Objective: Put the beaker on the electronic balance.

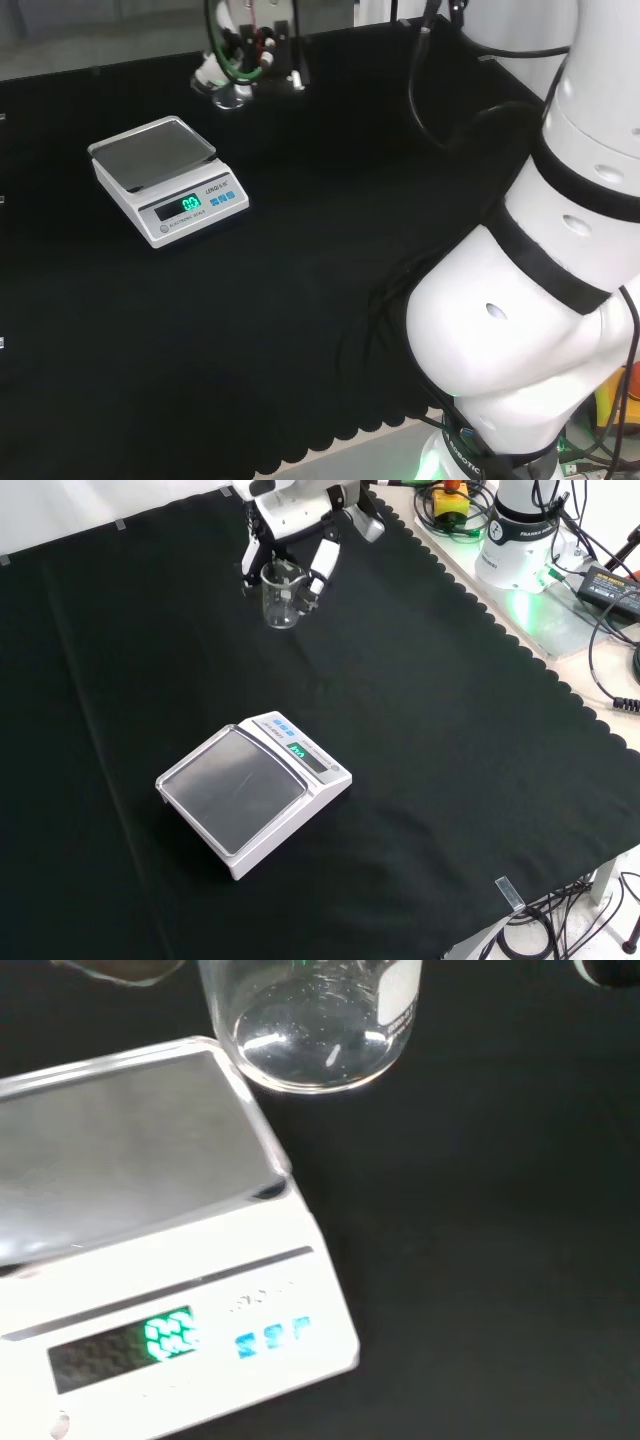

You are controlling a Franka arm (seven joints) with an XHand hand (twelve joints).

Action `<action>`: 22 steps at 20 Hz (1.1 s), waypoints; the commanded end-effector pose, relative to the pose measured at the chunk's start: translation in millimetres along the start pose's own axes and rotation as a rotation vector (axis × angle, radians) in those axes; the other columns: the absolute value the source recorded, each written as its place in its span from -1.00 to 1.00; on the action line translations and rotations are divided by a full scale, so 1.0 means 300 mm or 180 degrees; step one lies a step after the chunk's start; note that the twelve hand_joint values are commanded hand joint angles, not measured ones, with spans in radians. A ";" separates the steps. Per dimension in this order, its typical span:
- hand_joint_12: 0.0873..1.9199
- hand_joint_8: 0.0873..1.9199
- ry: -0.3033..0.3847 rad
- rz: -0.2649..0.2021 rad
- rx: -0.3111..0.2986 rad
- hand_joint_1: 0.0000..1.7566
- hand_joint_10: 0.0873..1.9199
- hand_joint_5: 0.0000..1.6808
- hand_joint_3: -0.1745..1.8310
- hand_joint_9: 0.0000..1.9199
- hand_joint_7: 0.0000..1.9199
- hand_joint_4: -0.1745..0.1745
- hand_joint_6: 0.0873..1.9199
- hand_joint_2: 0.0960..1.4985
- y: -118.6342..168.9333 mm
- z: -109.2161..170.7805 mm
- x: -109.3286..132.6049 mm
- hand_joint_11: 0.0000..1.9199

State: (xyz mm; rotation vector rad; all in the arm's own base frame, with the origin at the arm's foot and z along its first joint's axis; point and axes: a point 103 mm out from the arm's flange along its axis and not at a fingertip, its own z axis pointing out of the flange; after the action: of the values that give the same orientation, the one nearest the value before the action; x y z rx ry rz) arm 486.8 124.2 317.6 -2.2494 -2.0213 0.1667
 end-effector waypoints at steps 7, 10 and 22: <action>-0.30 -0.91 -0.0141 -0.0663 0.0280 0.36 -1.00 0.57 -0.83 0.94 0.80 -0.82 -0.60 0.27 0.276 0.092 0.386 0.59; -0.30 -0.91 -0.0166 -0.0777 0.0367 0.36 -1.00 0.57 -0.83 0.94 0.80 -0.82 -0.60 0.27 0.336 0.127 0.436 0.59; -0.30 -0.91 0.0016 -0.0775 0.0499 0.36 -1.00 0.58 -0.83 0.94 0.80 -0.81 -0.60 0.27 0.471 0.264 0.389 0.59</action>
State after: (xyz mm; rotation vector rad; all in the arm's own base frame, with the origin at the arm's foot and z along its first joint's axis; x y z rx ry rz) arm 623.3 235.4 245.6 -1.9446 -2.1866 0.2571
